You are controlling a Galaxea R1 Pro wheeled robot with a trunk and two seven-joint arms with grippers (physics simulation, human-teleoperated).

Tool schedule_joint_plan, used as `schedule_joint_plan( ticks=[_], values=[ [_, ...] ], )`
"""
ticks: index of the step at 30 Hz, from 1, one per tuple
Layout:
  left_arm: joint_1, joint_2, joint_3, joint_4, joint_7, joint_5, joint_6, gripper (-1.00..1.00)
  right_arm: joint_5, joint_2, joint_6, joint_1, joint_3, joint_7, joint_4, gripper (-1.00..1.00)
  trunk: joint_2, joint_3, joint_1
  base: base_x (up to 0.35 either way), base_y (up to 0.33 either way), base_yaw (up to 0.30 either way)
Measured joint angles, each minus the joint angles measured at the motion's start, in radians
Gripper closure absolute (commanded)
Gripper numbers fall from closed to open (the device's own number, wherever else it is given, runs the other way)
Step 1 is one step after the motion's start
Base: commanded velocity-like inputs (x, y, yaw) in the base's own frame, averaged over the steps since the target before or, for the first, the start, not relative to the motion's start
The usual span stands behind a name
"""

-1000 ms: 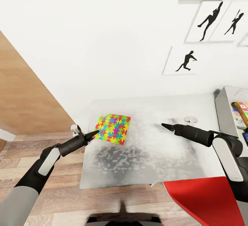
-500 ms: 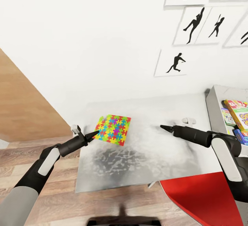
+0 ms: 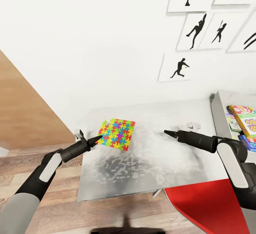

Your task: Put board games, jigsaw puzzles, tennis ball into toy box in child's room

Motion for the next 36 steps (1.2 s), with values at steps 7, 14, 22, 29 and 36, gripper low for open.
schedule_joint_plan(
  ticks=[7,14,22,29,36],
  values=[
    [0.001,0.0,0.0,-0.001,-0.007,0.003,-0.001,1.0,0.0,0.002,0.005,0.0,0.001,0.0,0.0,-1.0,0.0,0.007,0.0,0.0,0.0,-0.002],
    [0.001,-0.001,0.0,-0.002,-0.024,0.007,-0.001,1.0,0.0,0.002,0.007,0.002,0.001,0.002,0.0,-1.0,0.0,0.017,0.0,0.0,0.0,0.0],
    [0.002,-0.002,0.0,-0.002,-0.029,0.008,0.0,1.0,0.001,0.001,0.007,0.004,0.002,0.004,-0.001,-1.0,0.0,0.03,0.0,0.0,0.0,-0.001],
    [0.002,-0.003,0.0,-0.002,-0.03,0.008,-0.002,1.0,0.0,0.001,0.007,0.004,0.001,0.005,-0.001,-1.0,0.0,0.041,0.0,0.0,0.0,-0.031],
    [0.002,-0.003,0.0,-0.002,-0.03,0.008,-0.002,1.0,0.0,0.002,0.007,0.005,0.001,0.006,-0.001,-1.0,0.0,0.053,0.0,0.0,0.0,-0.052]
  ],
)
